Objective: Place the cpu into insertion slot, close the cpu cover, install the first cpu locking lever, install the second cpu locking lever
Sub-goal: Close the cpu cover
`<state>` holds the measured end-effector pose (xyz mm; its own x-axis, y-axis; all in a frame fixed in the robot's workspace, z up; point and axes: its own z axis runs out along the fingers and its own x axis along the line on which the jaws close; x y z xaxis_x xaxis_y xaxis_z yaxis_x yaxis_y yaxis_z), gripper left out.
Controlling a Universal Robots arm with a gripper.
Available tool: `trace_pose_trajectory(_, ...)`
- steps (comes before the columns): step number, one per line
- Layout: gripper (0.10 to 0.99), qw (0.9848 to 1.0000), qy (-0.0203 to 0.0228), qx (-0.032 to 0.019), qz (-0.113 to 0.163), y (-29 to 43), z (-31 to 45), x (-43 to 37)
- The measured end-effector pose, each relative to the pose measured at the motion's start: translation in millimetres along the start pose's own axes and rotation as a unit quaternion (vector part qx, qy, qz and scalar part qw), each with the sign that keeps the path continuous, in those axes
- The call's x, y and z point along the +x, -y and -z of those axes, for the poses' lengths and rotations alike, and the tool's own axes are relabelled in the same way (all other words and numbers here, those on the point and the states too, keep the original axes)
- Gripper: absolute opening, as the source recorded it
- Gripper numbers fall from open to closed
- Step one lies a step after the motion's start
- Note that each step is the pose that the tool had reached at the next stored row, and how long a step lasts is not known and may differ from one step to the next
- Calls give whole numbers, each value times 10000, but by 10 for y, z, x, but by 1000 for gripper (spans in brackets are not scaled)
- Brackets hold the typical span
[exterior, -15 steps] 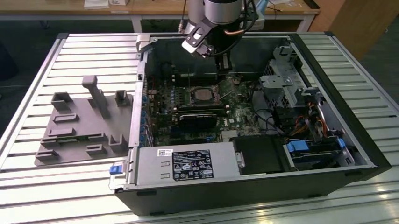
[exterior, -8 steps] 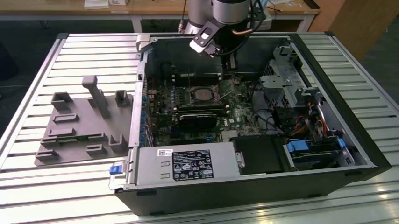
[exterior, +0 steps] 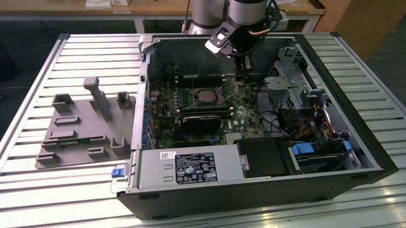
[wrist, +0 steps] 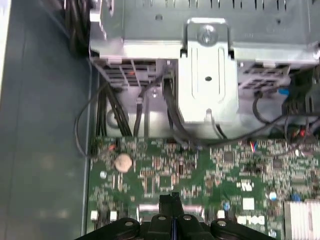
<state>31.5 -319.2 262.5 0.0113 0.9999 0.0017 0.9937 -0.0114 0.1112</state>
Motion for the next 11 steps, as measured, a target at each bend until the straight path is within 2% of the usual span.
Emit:
trace_pose_trajectory(3,102,10000,0,2,0,-70,-9,1)
trace_pose_trajectory(6,102,10000,1,2,0,-89,-34,1)
trace_pose_trajectory(9,102,10000,3,7,0,-106,-74,1)
trace_pose_trajectory(11,102,10000,3,12,0,-130,-130,1)
